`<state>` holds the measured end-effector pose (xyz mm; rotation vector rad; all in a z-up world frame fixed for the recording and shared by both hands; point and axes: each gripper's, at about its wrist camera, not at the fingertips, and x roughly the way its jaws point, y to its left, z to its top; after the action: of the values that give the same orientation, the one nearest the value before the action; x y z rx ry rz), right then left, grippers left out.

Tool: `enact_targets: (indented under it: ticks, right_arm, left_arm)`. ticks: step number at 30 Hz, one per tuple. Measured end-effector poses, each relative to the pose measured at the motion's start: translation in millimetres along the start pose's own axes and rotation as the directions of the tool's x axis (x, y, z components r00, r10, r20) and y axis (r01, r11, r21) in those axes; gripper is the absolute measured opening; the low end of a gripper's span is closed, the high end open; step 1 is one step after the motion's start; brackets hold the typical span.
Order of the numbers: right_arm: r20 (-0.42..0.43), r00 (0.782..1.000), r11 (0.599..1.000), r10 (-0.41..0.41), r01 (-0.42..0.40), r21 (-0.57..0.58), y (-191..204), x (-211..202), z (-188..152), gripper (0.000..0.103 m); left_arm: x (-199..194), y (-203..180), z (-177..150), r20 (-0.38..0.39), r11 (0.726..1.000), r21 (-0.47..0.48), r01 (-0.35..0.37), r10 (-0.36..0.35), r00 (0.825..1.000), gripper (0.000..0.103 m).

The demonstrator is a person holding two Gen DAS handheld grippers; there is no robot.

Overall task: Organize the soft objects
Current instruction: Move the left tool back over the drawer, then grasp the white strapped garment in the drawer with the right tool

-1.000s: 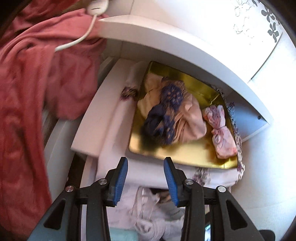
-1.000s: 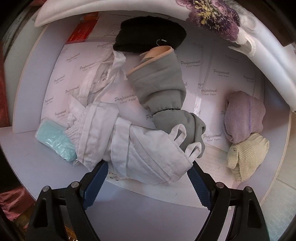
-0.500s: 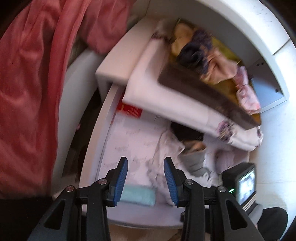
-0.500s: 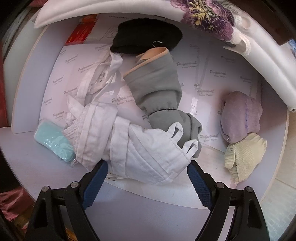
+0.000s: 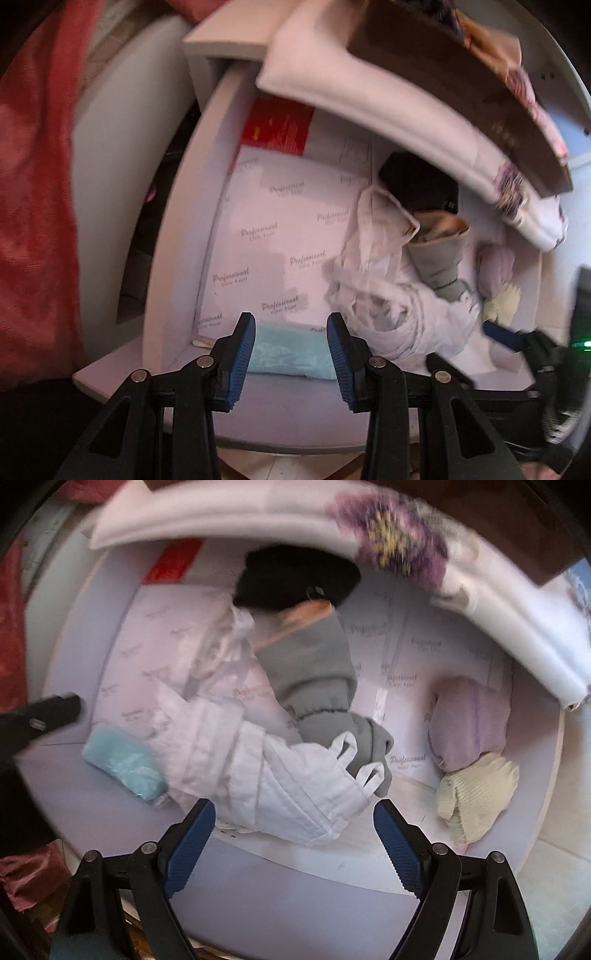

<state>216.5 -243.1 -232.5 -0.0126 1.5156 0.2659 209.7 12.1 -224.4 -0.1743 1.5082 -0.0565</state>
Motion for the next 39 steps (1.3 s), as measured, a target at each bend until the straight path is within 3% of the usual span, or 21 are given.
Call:
enact_targets:
  ticks: [6,14,18,21,26,31,33,34,35,39]
  right_arm:
    - [0.063,0.998,0.997,0.027,-0.022,-0.072,11.8,-22.8,3.8,0.088]
    - [0.022,1.0,0.982,0.015,-0.01,-0.188,31.7,-13.0,14.8,0.088]
    - [-0.022,0.999,0.968,-0.03,0.024,-0.25,38.6,3.6,18.0,0.088]
    - [-0.028,1.0,0.976,0.003,-0.009,-0.218,37.3,7.8,25.3,0.091]
    - [-0.066,0.997,0.982,0.029,-0.041,-0.185,33.5,20.1,27.8,0.084]
    - [-0.074,0.995,0.985,0.06,-0.071,-0.154,25.8,23.6,26.2,0.083]
    - [-0.073,0.994,0.984,0.076,-0.087,-0.158,26.2,21.5,26.4,0.072]
    - [-0.078,0.992,0.983,0.097,-0.107,-0.15,24.0,20.2,24.9,0.058]
    - [-0.081,0.991,0.983,0.103,-0.114,-0.141,24.0,17.0,25.0,0.053]
    - [-0.083,0.994,0.986,0.077,-0.089,-0.142,24.0,1.3,22.6,0.039]
  left_arm:
    - [8.8,-2.3,-0.2,-0.016,1.0,0.005,0.015,-0.015,1.0,0.04]
    - [18.9,3.7,4.3,-0.033,0.999,-0.035,0.033,-0.035,0.999,0.04]
    - [24.1,9.0,6.1,-0.037,0.998,-0.05,0.031,-0.033,0.999,0.04]
    - [27.3,7.6,6.9,-0.041,0.999,-0.035,0.008,-0.01,0.999,0.04]
    - [32.8,6.8,6.3,-0.053,1.0,-0.03,0.0,-0.002,0.999,0.04]
    - [36.5,6.0,6.2,-0.058,1.0,-0.027,-0.011,0.01,0.998,0.04]
    - [37.6,7.2,6.0,-0.06,0.999,-0.032,-0.013,0.011,0.998,0.04]
    - [37.9,6.4,6.4,-0.061,0.999,-0.035,-0.013,0.011,0.998,0.04]
    - [38.3,5.8,6.4,-0.063,0.999,-0.034,-0.015,0.013,0.998,0.04]
    - [39.4,6.2,5.1,-0.058,0.999,-0.035,-0.016,0.014,0.998,0.04]
